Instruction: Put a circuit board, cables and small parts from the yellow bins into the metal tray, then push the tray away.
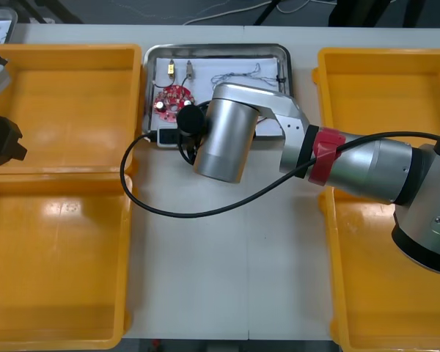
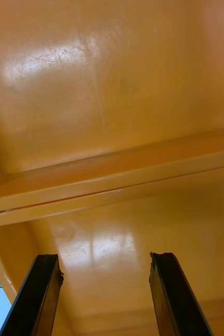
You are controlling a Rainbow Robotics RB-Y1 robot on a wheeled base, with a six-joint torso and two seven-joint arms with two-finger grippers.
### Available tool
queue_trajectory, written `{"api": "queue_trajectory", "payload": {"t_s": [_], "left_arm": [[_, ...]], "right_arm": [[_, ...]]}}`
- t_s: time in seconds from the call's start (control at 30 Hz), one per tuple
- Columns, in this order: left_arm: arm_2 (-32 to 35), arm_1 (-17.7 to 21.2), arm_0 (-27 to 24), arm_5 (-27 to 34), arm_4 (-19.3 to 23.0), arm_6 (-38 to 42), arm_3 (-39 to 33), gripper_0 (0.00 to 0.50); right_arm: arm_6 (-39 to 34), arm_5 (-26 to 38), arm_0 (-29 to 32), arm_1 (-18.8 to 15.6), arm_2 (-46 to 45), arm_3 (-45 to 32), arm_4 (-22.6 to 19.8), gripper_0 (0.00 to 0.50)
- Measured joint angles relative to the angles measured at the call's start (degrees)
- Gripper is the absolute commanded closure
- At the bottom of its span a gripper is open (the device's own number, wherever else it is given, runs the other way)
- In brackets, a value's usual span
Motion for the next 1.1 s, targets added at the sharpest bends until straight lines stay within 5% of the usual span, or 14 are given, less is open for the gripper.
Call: {"api": "queue_trajectory", "payload": {"t_s": [0.2, 0.53, 1.1], "left_arm": [[0.00, 0.00, 0.00, 0.00, 0.00, 0.00, 0.00, 0.000], [0.00, 0.00, 0.00, 0.00, 0.00, 0.00, 0.00, 0.000], [0.00, 0.00, 0.00, 0.00, 0.00, 0.00, -0.01, 0.000]], "right_arm": [[7.58, -3.29, -1.22, 0.00, 0.00, 3.88, -0.02, 0.500], [7.57, -8.78, -1.70, 0.00, 0.00, 7.76, 0.03, 0.500], [7.36, -9.18, -2.95, 0.00, 0.00, 10.80, 0.04, 0.500]]}}
